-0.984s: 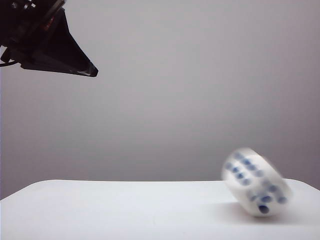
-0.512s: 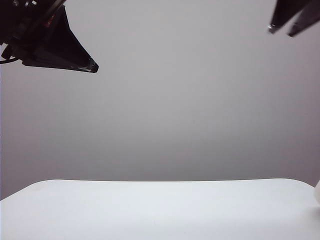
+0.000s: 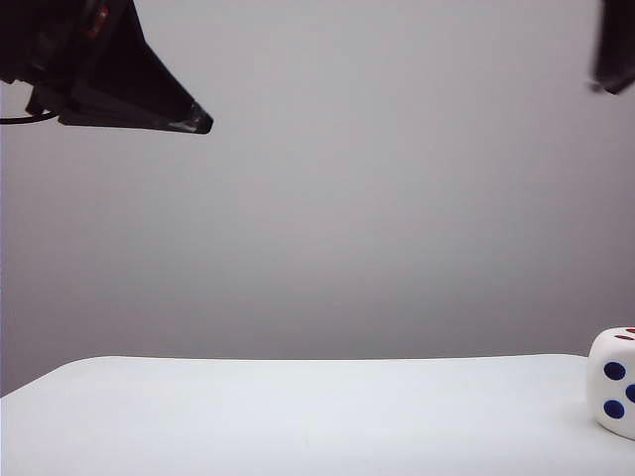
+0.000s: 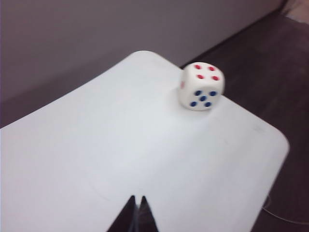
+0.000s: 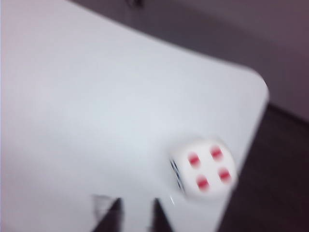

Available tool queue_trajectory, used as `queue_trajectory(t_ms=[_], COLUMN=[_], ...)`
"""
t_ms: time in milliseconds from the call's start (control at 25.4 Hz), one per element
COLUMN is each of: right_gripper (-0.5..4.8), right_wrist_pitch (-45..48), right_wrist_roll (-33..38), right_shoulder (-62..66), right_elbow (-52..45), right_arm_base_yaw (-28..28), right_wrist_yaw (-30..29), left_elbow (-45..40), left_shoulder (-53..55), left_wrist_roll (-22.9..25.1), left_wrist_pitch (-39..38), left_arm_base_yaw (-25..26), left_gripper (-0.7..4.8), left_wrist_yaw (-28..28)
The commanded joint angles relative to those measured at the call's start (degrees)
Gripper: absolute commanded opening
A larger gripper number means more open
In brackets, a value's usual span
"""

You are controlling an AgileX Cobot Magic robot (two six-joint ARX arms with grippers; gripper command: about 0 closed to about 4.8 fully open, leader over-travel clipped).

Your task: Pick up the dice on the table and roll the dice.

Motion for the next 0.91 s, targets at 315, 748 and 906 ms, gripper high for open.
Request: queue_trajectory(t_ms=[315, 748, 906], right_gripper=[0.51, -0.03, -0.03], right_wrist_pitch=[-8.94, 1.73, 11.74], right_wrist_roll=[5.6, 13.4, 16.13], right_shoulder=[-6.56, -17.35, -25.16], right_elbow=[-3.45, -16.31, -23.02], right_arm_base_yaw=[-0.02, -0.02, -0.02], right_wrist_yaw=[5.27, 5.01, 5.14], left_elbow=[0.22, 0.22, -0.09], left_shoulder=[-0.22, -7.91, -14.08], left_wrist_roll=[2.32, 1.99, 4.68], left_wrist_pitch=[0.94, 1.84, -1.62], left_arm_base_yaw=[0.0, 0.0, 0.57], left_gripper=[-0.05, -0.05, -0.05], left_wrist_yaw=[5.49, -8.39, -16.11])
